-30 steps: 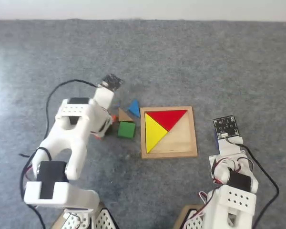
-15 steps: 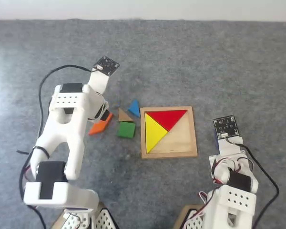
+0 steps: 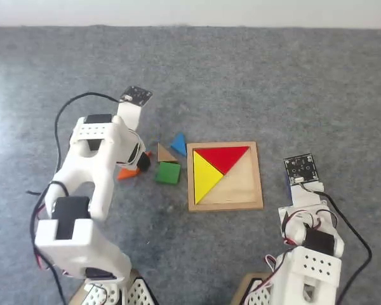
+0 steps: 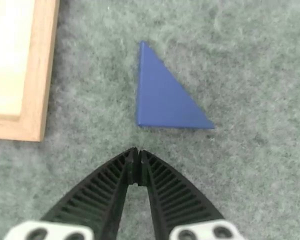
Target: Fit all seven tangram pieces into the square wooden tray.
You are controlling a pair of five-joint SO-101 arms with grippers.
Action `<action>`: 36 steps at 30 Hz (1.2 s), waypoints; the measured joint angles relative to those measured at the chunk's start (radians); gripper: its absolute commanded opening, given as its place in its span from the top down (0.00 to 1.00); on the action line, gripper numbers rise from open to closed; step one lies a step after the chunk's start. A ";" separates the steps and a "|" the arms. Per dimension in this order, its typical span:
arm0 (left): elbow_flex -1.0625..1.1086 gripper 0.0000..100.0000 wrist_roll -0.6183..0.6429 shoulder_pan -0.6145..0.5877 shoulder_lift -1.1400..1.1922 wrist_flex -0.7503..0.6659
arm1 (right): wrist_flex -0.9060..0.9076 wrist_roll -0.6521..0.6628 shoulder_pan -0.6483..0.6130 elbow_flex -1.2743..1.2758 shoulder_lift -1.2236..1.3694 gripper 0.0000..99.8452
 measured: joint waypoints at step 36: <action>-0.150 0.98 0.460 0.460 -0.279 0.296 | 0.000 0.000 0.011 0.000 0.000 0.99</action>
